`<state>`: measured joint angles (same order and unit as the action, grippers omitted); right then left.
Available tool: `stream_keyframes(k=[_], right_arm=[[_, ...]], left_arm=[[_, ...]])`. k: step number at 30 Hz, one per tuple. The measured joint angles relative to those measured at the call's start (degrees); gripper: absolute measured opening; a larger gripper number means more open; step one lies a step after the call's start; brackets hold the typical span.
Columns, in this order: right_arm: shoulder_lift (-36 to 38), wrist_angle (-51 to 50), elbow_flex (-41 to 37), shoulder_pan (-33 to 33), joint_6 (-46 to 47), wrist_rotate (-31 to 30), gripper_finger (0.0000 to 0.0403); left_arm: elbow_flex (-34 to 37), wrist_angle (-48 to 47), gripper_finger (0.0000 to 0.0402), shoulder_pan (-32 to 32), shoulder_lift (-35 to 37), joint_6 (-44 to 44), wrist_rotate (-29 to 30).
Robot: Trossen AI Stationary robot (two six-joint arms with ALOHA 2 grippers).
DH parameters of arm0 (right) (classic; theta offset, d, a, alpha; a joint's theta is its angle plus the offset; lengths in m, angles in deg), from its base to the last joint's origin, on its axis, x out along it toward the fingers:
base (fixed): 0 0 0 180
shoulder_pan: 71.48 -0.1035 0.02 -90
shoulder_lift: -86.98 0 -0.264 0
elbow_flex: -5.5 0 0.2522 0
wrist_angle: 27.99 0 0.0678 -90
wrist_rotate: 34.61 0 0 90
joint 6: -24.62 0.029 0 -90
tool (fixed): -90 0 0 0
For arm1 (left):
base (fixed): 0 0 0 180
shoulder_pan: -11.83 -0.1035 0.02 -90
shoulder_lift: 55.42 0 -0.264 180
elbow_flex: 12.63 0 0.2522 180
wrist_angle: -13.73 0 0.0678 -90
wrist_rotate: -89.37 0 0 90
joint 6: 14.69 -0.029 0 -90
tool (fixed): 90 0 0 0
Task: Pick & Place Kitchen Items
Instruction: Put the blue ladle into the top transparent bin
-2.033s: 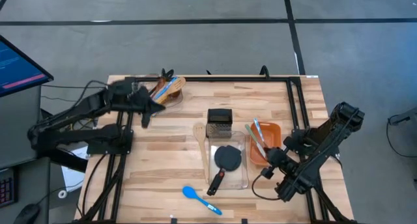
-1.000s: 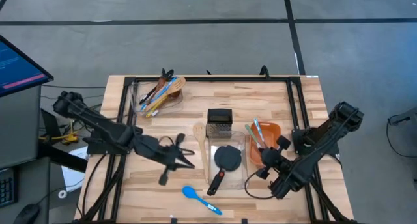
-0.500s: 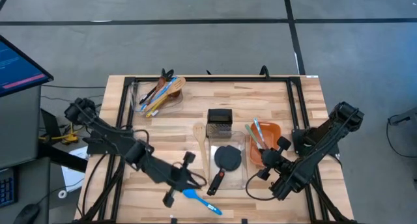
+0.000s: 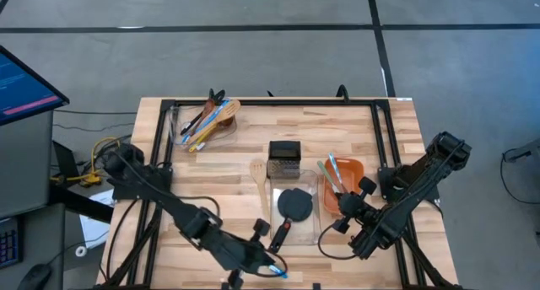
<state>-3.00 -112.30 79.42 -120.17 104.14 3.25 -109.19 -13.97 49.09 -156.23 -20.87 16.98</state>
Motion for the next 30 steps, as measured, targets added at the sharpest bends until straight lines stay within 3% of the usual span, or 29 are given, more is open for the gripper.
stream_keyframes(k=[6,10,22,30], right_arm=[[0.0,0.59,0.0,0.01,-0.02,0.04,0.0],[0.0,0.72,0.0,0.02,-0.02,0.0,0.0],[0.0,2.82,0.0,0.44,-0.15,-0.39,0.0],[0.0,4.96,0.02,0.18,-0.61,-0.26,0.0]], left_arm=[[-3.63,-0.16,0.0002,-0.03,-5.74,0.19,-0.05],[-5.96,0.59,0.0002,0.39,-7.68,0.91,-2.65],[-9.66,1.37,0.0002,1.09,-12.11,2.15,-2.96],[-9.64,-9.42,0.0002,1.74,-12.27,2.16,-3.45]])
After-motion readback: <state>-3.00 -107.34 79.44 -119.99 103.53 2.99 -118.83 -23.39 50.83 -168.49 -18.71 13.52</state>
